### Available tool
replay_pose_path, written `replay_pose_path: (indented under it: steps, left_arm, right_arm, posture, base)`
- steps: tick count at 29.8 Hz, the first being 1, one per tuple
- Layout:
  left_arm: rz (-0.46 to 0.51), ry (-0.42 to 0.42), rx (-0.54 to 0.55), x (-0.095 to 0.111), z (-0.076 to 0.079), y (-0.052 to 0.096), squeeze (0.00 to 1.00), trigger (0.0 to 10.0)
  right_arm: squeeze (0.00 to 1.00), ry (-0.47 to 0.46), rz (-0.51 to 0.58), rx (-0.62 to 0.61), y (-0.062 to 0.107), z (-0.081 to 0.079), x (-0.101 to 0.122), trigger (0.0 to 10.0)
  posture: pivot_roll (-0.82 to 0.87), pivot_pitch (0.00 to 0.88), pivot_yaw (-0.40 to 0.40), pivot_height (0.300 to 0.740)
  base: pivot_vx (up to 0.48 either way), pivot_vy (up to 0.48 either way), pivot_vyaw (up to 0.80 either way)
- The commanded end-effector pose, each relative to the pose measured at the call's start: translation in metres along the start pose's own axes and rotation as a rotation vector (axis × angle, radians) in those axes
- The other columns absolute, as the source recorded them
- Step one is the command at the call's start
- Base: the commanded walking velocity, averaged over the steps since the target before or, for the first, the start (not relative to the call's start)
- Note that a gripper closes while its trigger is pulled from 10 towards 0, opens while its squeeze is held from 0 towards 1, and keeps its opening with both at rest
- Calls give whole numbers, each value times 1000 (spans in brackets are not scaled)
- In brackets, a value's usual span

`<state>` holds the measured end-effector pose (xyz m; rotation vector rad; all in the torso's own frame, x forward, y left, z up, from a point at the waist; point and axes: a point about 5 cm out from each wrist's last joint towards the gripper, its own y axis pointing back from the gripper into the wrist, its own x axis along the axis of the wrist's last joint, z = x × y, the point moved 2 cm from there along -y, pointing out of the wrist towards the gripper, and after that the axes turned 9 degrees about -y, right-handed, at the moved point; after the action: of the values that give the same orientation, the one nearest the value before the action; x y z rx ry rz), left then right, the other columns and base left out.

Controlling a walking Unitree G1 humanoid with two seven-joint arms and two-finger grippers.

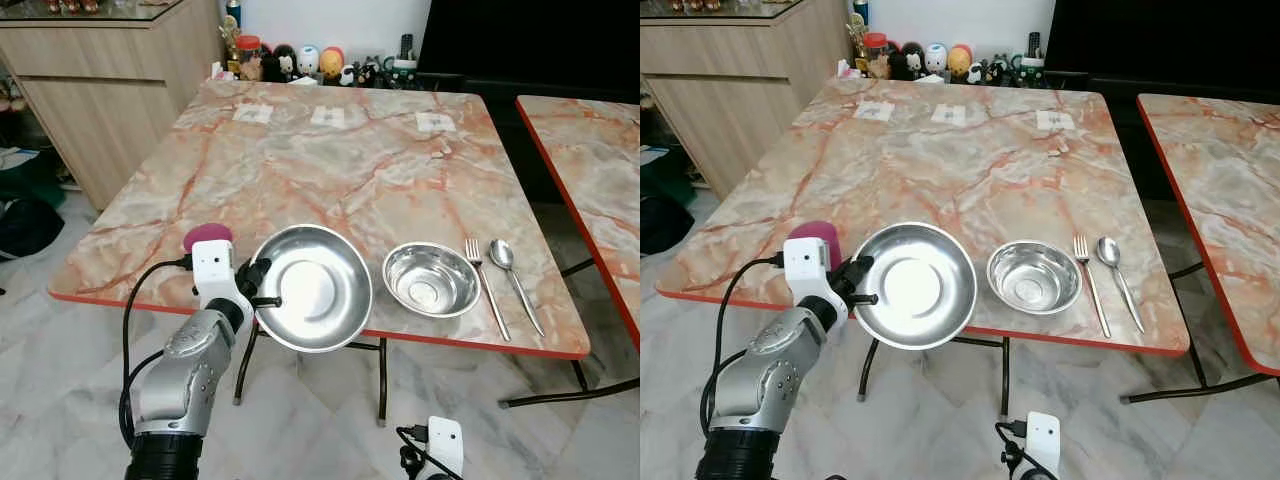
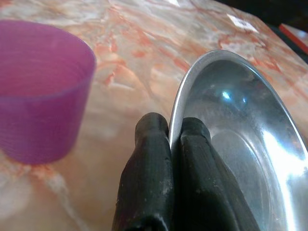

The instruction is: Setting the table

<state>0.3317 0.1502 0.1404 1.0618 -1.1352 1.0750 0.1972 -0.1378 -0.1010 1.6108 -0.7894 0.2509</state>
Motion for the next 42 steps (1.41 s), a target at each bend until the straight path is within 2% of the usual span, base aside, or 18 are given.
replay_pose_path:
  steps: [1, 3, 5, 6, 7, 9, 10, 11, 16, 21, 30, 42]
  left_arm:
    - [97, 57, -7, 20, 2, 2, 0, 0]
    - [97, 57, -7, 20, 2, 2, 0, 0]
    - [136, 142, -8, 27, 1, 3, 0, 0]
    - [136, 142, -8, 27, 1, 3, 0, 0]
    - [163, 185, -12, 32, 1, 4, 0, 0]
    - [191, 214, -25, 38, 2, 5, 0, 0]
    - [232, 235, -69, 47, 7, 7, 0, 4235]
    - [256, 250, -89, 52, 10, 9, 0, 10000]
    - [312, 281, -107, 61, 15, 11, 0, 10000]
    - [370, 297, -28, 68, 5, 13, 0, 10000]
    - [368, 250, 12, 69, -7, 12, 0, 10000]
    - [353, 245, 21, 65, -7, 9, 0, 10000]
  right_arm:
    - [0, 10, -19, 0, 1, 0, -4, 10000]
    - [0, 10, -19, 0, 1, 0, -4, 10000]
    - [0, 10, -18, 0, 1, 0, -4, 10000]
    - [0, 10, -18, 0, 1, 0, -4, 10000]
    - [0, 10, -18, -1, 1, 1, -4, 10000]
    - [0, 11, -18, -1, 1, 1, -4, 10000]
    - [0, 11, -18, -1, 1, 1, -4, 10000]
    - [0, 11, -18, -1, 1, 1, -4, 10000]
    - [0, 12, -18, -1, 1, 1, -4, 10000]
    - [0, 13, -18, -3, 1, 2, -4, 10000]
    - [0, 14, -20, -4, 1, 3, -5, 10000]
    - [0, 15, -21, -3, 1, 3, -6, 10000]
  posture:
    - [97, 18, -47, 740]
    - [97, 18, -47, 740]
    - [97, 18, -47, 740]
    - [97, 18, -47, 740]
    - [94, 18, -50, 740]
    - [94, 18, -50, 740]
    - [94, 18, -52, 740]
    - [94, 18, -52, 740]
    - [92, 16, -52, 740]
    - [80, 9, -56, 740]
    - [79, 0, -54, 740]
    - [78, 0, -48, 740]
  base:
    - [0, 0, 0]
    - [0, 0, 0]
    - [0, 0, 0]
    - [0, 0, 0]
    - [0, 0, 0]
    - [0, 0, 0]
    - [0, 0, 0]
    - [0, 0, 0]
    - [0, 0, 0]
    - [0, 0, 0]
    - [0, 0, 0]
    - [0, -445, 0]
